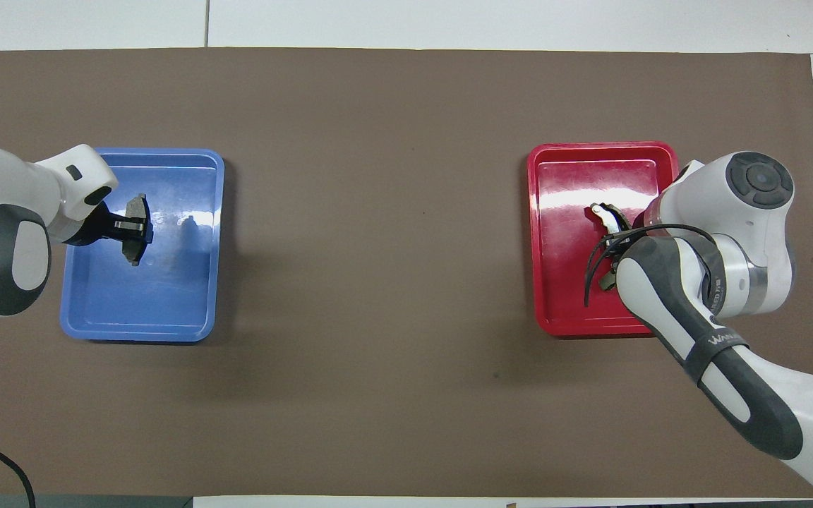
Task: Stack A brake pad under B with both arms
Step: 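Lift the small brake pad with the left gripper toward the table center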
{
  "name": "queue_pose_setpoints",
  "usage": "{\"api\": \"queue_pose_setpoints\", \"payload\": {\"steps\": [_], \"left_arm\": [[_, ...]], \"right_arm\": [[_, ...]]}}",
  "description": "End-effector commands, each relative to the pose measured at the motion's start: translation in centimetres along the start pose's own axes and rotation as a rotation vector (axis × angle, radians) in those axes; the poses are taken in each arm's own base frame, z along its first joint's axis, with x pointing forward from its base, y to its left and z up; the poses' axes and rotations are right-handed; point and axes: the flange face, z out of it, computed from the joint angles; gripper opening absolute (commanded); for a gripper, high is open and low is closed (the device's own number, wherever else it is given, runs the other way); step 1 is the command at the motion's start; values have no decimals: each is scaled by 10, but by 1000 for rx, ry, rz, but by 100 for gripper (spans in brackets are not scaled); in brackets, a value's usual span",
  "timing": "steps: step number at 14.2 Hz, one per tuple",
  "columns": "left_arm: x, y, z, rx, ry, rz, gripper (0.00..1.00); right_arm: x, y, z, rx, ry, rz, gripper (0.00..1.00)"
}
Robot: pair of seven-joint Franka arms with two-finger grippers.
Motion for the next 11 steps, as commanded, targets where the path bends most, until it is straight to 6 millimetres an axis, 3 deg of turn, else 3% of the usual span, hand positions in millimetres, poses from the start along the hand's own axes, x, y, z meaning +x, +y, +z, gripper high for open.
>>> {"api": "queue_pose_setpoints", "payload": {"steps": [1,3,7,8,11], "left_arm": [[3,92,-21,-23,28,-93,1],[-6,154,-23,-36,60,-112,1],[-33,250,-24,-14,113,-72,1],[-37,267,-16,-13,122,-82,1],[-52,319,17,15,137,-62,1]], "right_arm": [[-2,3,5,13,6,-18,52],[-3,3,4,13,7,-18,45],[-2,4,4,13,7,-18,11],[0,5,0,11,10,-16,5],[15,2,-29,10,25,-21,2]]}}
